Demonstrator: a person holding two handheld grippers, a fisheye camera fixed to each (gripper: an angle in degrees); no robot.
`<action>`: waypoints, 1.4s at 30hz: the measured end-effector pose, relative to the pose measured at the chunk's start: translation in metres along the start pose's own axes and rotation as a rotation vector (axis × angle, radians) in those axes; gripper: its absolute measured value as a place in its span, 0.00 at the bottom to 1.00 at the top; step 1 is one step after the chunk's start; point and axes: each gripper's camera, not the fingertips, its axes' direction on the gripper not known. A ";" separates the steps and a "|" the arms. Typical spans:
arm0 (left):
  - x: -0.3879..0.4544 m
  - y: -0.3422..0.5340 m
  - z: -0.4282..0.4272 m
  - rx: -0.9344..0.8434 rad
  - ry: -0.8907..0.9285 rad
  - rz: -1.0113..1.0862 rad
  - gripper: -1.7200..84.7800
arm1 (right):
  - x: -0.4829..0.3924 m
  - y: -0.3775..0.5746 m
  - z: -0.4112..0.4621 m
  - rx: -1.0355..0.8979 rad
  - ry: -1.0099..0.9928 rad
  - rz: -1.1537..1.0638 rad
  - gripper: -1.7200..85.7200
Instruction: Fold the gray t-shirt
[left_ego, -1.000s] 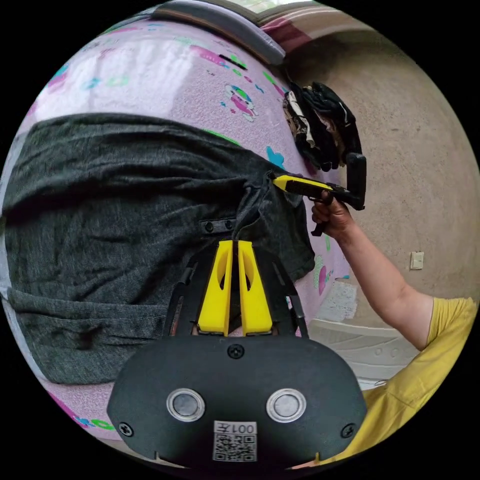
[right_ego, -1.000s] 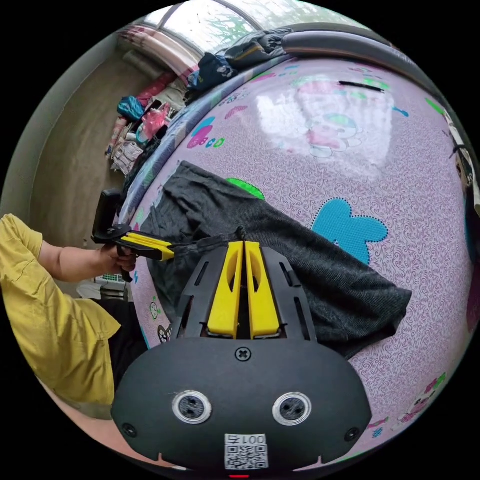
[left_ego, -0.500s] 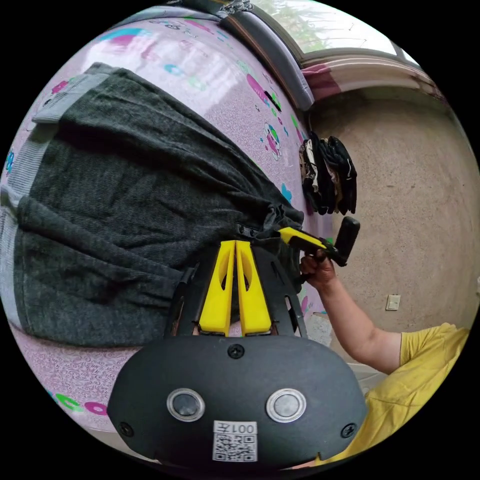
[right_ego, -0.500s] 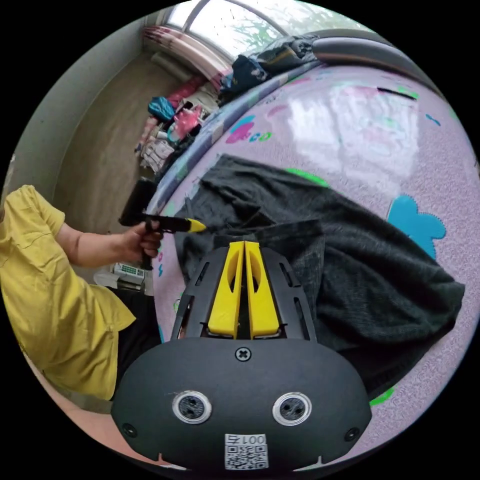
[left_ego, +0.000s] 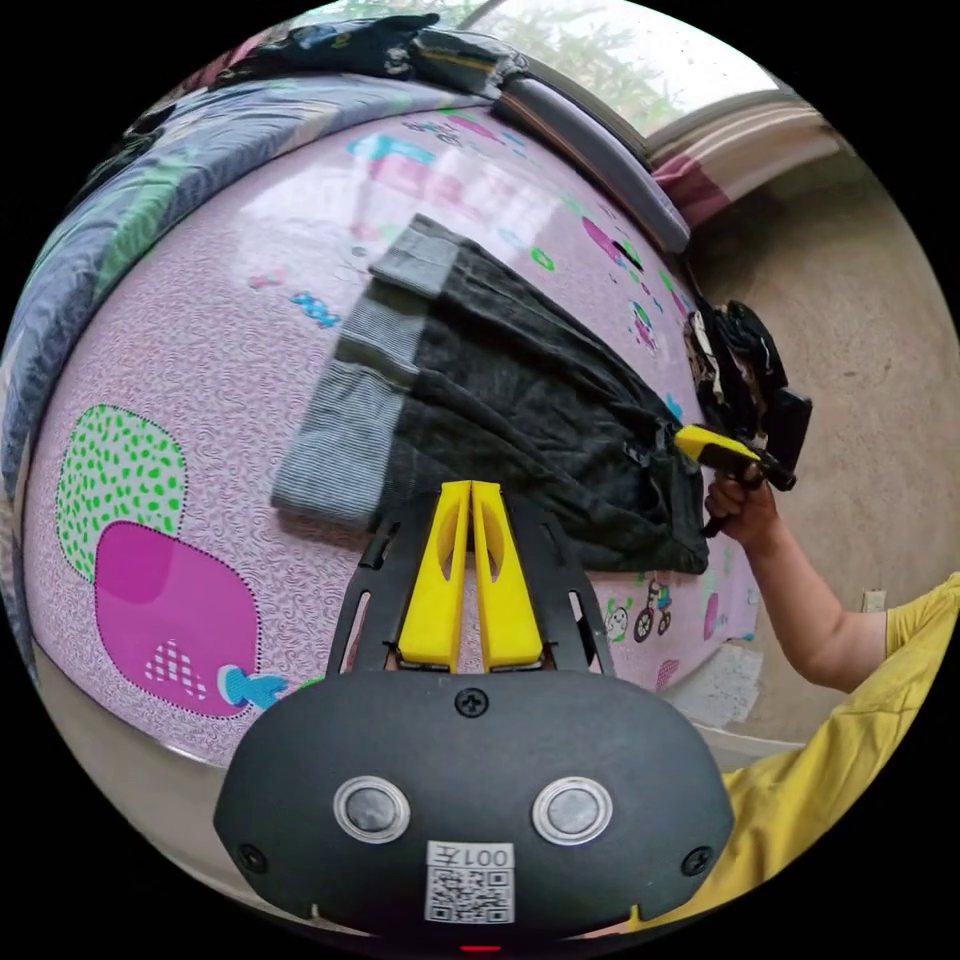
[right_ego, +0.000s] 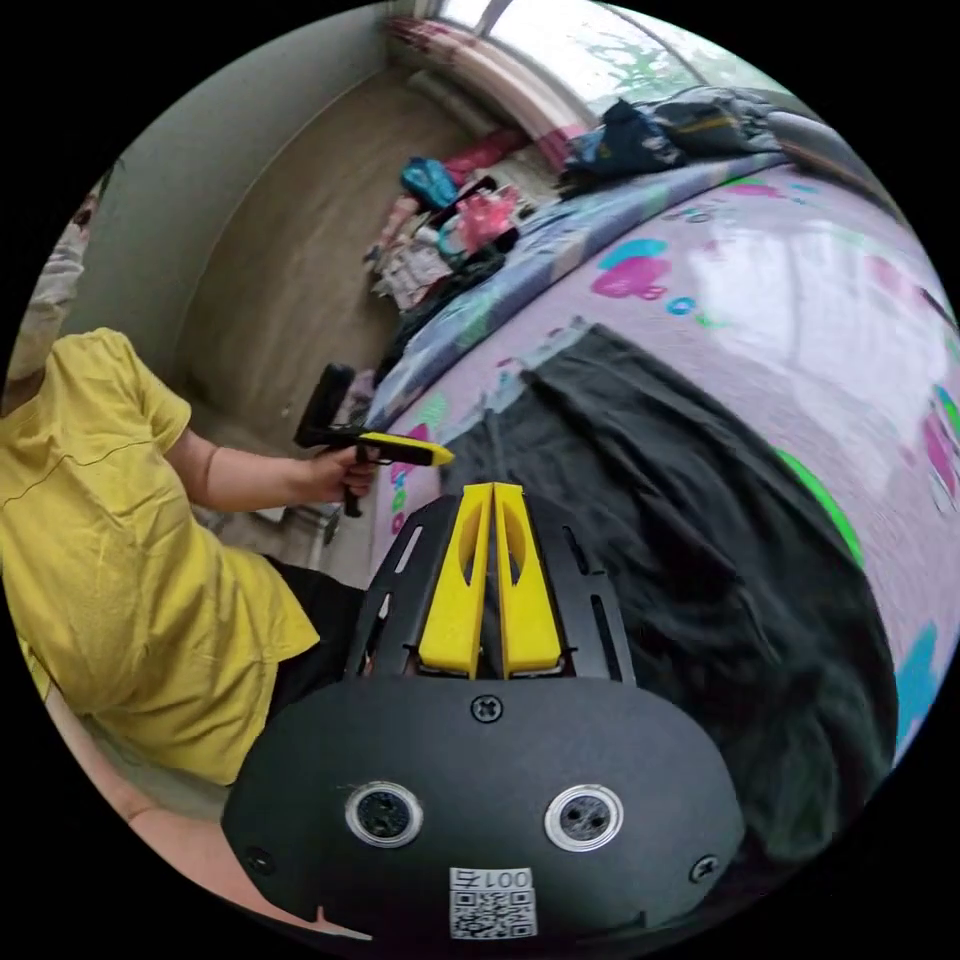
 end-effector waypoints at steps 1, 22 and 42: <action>-0.004 -0.002 -0.008 0.015 -0.015 -0.016 0.00 | -0.001 -0.008 0.011 -0.018 -0.015 -0.022 0.03; -0.120 0.047 -0.156 0.140 0.463 -0.609 0.03 | 0.216 -0.283 0.125 -0.445 -0.103 -0.043 0.12; -0.123 0.054 -0.244 0.272 0.654 -0.643 0.04 | 0.313 -0.357 0.229 -0.760 -0.488 -0.014 0.07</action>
